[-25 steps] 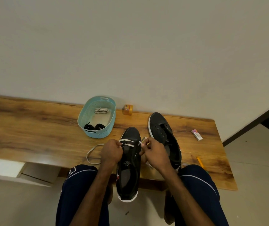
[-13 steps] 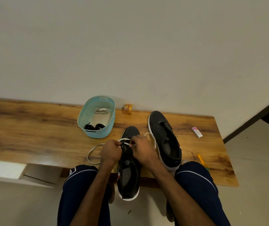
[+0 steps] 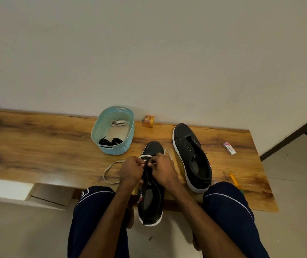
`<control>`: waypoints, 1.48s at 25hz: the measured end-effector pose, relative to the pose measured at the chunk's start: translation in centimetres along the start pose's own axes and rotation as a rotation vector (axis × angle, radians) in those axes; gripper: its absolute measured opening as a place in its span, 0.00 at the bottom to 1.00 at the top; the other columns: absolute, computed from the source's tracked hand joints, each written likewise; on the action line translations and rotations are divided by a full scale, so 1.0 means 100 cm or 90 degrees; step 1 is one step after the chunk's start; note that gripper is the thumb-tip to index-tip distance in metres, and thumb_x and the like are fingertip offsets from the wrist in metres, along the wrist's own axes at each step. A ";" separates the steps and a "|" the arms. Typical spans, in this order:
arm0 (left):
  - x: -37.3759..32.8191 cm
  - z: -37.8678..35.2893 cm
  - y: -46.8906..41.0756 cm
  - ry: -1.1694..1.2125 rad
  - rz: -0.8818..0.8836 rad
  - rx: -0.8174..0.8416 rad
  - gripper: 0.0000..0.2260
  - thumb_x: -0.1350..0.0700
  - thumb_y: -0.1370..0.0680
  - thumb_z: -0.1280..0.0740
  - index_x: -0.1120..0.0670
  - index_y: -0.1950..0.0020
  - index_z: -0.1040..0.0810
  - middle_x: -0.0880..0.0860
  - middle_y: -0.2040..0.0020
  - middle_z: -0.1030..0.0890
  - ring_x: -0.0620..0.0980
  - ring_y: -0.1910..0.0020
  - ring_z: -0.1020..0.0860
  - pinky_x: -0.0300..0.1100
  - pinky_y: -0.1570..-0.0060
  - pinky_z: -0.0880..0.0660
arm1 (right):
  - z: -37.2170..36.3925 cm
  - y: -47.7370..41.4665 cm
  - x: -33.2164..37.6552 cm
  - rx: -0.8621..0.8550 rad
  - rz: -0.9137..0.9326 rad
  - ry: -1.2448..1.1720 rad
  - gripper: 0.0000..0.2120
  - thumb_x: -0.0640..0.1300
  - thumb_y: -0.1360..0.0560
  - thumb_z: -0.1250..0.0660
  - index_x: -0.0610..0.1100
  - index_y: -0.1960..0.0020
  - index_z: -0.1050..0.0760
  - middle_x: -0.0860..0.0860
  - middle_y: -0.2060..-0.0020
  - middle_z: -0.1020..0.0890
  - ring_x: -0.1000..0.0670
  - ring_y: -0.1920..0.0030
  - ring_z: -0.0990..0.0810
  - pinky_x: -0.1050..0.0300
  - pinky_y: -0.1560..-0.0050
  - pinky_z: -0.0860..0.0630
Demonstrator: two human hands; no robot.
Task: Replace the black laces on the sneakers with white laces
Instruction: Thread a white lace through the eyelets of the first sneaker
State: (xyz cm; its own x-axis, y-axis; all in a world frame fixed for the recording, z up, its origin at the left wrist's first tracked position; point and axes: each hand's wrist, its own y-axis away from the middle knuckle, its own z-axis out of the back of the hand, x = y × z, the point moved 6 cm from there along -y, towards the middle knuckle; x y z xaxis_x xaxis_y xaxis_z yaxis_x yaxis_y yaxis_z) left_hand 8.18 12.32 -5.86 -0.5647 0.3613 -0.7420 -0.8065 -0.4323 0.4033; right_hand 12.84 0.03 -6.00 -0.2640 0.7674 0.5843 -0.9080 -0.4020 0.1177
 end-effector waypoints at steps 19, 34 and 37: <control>-0.006 0.027 0.012 -0.076 -0.058 -0.042 0.11 0.46 0.19 0.37 0.52 0.51 0.21 0.52 0.58 0.19 0.49 0.60 0.22 0.42 0.62 0.29 | -0.006 0.018 -0.012 0.018 -0.036 0.037 0.18 0.51 0.19 0.38 0.44 0.33 0.26 0.49 0.33 0.30 0.46 0.34 0.35 0.50 0.34 0.32; -0.027 0.095 0.028 1.081 -0.195 0.062 0.17 0.48 0.16 0.48 0.49 0.64 0.35 0.47 0.77 0.41 0.43 0.75 0.46 0.36 0.77 0.46 | 0.009 0.027 -0.011 -0.073 -0.062 0.000 0.29 0.52 0.24 0.31 0.48 0.27 0.38 0.49 0.28 0.35 0.46 0.30 0.36 0.48 0.29 0.36; -0.032 0.106 0.028 1.112 -0.249 0.123 0.20 0.44 0.17 0.46 0.48 0.68 0.35 0.47 0.76 0.45 0.43 0.73 0.48 0.36 0.75 0.48 | 0.010 0.028 -0.013 -0.072 -0.084 -0.010 0.34 0.52 0.24 0.31 0.45 0.24 0.43 0.48 0.27 0.36 0.45 0.27 0.38 0.47 0.27 0.37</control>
State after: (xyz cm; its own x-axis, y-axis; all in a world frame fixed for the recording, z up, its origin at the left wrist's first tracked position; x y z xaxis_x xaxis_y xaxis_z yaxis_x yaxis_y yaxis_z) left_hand 5.84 18.76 3.32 0.3575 -0.8454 -0.3968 -0.9133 -0.4052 0.0403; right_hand 10.96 -2.58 -5.67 -0.1367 0.8017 0.5819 -0.9654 -0.2394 0.1031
